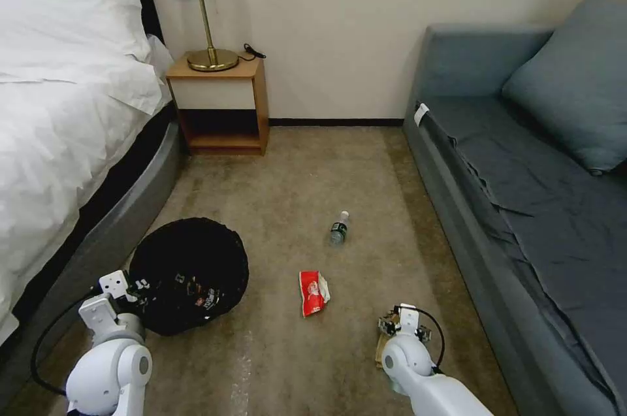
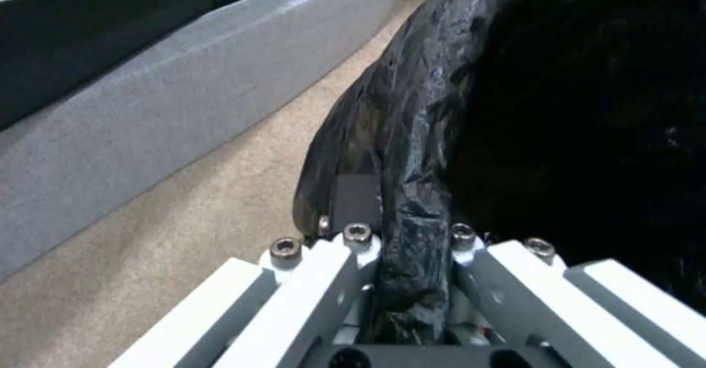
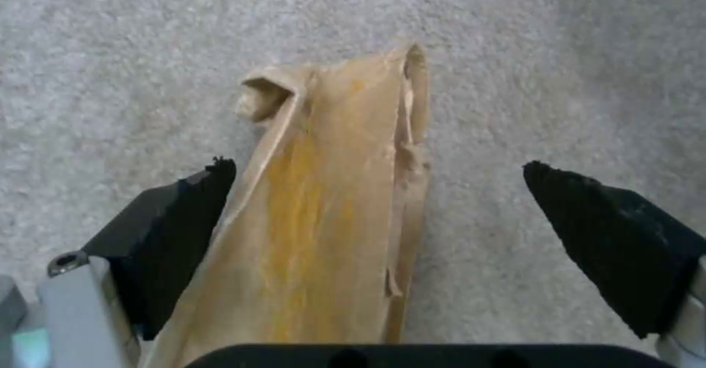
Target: Pick up the trash bin, then pick up the garbage on the floor and place it into the trash bin.
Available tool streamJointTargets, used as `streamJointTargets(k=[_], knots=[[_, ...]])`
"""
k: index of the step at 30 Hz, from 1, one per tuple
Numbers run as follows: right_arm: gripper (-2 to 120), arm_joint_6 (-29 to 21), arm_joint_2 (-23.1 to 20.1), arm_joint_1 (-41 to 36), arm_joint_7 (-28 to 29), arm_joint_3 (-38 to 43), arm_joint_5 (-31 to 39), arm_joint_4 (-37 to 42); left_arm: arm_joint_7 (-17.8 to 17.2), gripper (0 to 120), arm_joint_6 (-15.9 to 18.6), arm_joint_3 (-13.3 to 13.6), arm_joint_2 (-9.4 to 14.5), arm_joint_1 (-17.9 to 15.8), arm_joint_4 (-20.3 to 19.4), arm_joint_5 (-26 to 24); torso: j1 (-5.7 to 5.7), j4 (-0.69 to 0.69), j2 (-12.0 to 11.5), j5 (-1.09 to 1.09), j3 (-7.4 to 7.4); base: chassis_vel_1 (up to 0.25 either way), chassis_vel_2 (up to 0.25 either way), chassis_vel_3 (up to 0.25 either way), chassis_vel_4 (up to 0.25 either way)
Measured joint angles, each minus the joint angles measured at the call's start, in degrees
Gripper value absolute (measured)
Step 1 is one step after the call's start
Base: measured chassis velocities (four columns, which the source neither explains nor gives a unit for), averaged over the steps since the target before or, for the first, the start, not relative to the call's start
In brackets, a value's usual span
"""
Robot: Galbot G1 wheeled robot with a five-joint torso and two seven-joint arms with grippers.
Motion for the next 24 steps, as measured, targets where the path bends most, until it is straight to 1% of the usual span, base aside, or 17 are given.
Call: streamJointTargets(k=[8,11,13,15,16,19,20,21,24], knots=[[100,-0.1,-1.2,-1.8,0.0,-0.3,-0.8,1.7,0.1,2,-0.1,0.5,-0.1,-0.6,0.7,0.0,0.0,0.0,0.0,0.0,0.0,0.0,0.0,0.0,0.0],[98,-0.2,-1.2,-2.2,0.0,-0.5,-1.0,2.0,0.2,2,-0.1,0.6,-0.1,-0.7,0.8,0.0,0.0,0.0,0.0,0.0,0.0,0.0,0.0,0.0,0.0],[90,-0.2,-1.0,-2.4,0.0,-0.5,-1.4,2.0,0.2,2,-0.2,0.7,-0.1,-0.7,0.9,0.0,0.0,0.0,0.0,0.0,0.0,0.0,0.0,0.0,0.0],[89,-0.2,-1.0,-2.5,0.0,-0.6,-1.5,2.0,0.2,2,-0.2,0.7,-0.1,-0.7,0.9,0.0,0.0,0.01,0.0,0.01,0.0,0.0,0.0,0.0,0.0],[82,-0.1,-0.9,-2.5,-0.1,-0.6,-1.7,2.0,0.2,2,-0.2,0.7,-0.1,-0.8,1.0,0.0,0.0,0.01,0.0,0.01,0.0,0.0,0.0,0.0,0.0],[71,0.3,-0.9,-2.5,-0.1,-0.6,-2.0,2.0,0.2,2,-0.2,0.7,0.0,-0.9,1.0,0.0,0.0,0.01,0.0,0.0,0.0,0.0,0.0,0.0,0.0],[64,0.4,-1.0,-2.5,-0.1,-0.7,-2.0,2.0,0.2,2,-0.2,0.7,0.0,-0.9,1.0,0.0,0.0,0.0,0.0,0.01,0.0,0.0,0.0,0.0,0.0],[64,0.4,-1.0,-2.5,-0.1,-0.7,-2.0,2.0,0.2,2,-0.2,0.7,0.0,-0.9,1.0,0.0,0.0,0.0,0.0,0.01,0.0,0.0,0.0,0.0,0.0],[52,0.5,-1.2,-2.6,-0.1,-0.7,-2.1,2.2,0.2,2,-0.2,0.8,0.1,-0.9,1.1,0.0,0.0,0.01,0.0,0.0,0.0,0.0,0.0,0.0,0.0]])
